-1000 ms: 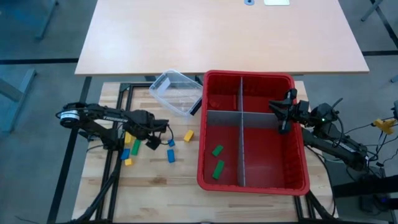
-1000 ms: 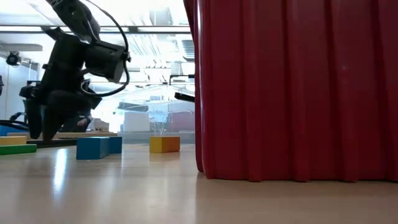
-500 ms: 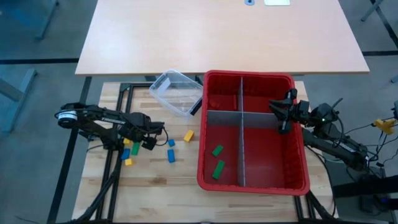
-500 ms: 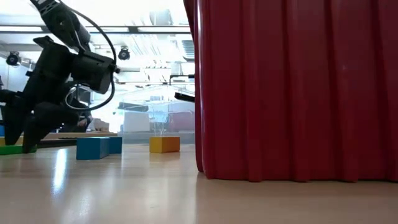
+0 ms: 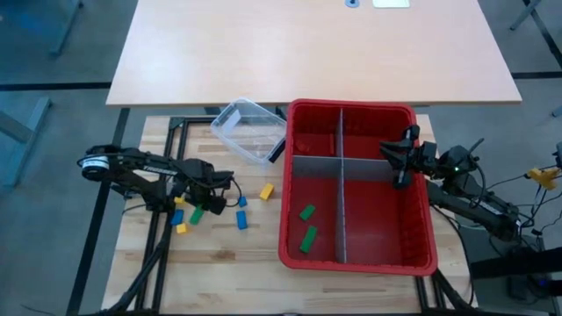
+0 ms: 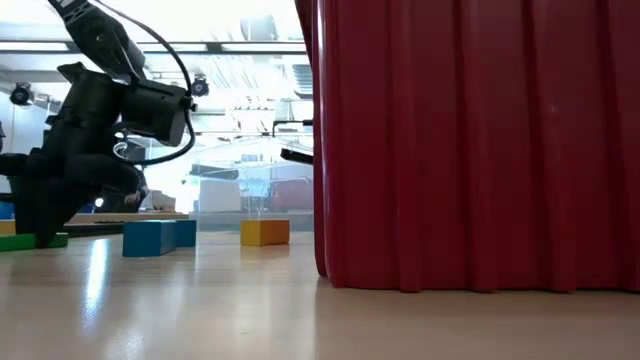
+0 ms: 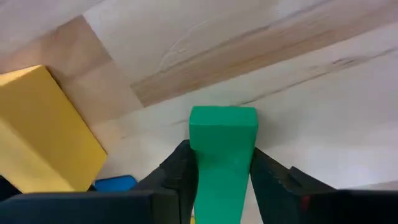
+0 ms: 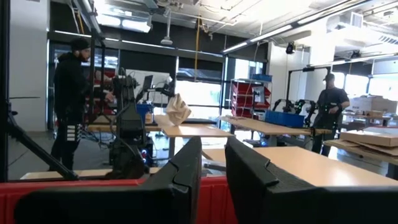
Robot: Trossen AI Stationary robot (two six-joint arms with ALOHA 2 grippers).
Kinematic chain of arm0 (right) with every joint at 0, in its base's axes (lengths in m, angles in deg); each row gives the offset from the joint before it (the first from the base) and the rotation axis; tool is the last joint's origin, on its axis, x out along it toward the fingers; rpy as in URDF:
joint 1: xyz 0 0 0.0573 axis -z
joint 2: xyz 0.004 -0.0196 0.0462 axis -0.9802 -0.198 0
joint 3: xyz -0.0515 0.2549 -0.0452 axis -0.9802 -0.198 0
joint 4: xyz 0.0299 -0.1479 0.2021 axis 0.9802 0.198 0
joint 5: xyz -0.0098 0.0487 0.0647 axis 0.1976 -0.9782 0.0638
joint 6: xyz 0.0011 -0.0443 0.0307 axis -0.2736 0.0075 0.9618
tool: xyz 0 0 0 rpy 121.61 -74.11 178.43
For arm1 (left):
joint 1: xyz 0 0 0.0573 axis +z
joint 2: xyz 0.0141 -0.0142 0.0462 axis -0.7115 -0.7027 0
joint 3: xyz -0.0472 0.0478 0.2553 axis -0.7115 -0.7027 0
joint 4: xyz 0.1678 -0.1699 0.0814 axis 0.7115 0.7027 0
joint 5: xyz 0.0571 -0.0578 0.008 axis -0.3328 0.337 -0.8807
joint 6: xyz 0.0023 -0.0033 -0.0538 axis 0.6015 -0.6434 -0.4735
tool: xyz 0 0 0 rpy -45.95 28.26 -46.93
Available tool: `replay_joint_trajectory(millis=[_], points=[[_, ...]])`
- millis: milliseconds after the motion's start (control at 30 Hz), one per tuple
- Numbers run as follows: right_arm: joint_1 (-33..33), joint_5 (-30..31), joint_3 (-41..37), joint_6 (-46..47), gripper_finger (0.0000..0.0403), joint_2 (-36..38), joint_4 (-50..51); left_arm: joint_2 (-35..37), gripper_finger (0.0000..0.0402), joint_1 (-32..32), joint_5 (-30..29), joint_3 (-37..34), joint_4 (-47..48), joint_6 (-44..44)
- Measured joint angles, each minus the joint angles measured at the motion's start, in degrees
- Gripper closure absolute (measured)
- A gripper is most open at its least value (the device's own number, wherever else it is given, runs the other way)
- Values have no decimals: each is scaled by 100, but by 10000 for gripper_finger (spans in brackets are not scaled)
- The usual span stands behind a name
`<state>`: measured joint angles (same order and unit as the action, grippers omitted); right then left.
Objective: Sort blocks
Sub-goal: Put the green block into the bottom left of the red bin
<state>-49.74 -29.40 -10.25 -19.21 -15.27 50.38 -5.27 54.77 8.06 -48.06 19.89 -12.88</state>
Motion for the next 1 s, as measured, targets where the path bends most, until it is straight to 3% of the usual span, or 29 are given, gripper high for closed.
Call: replay_joint_trajectory(millis=[200, 433, 733, 867, 1000], points=[[1, 0, 0, -5, 335, 0, 5, -20, 306, -59, -184, 156, -37, 324], [2, 0, 0, -2, 335, 0, 2, 20, 306, -139, -1350, 1053, -359, 939], [2, 0, 0, 2, 353, 0, 8, 680, 306, -668, -2126, 1762, -496, 1224], [2, 0, 0, 4, 353, 0, 8, 1300, 306, -1294, -2501, 1673, -1394, 1247], [2, 2, 0, 28, 346, 0, 7, 1900, 306, -2132, -3237, 1554, -3090, 1923]])
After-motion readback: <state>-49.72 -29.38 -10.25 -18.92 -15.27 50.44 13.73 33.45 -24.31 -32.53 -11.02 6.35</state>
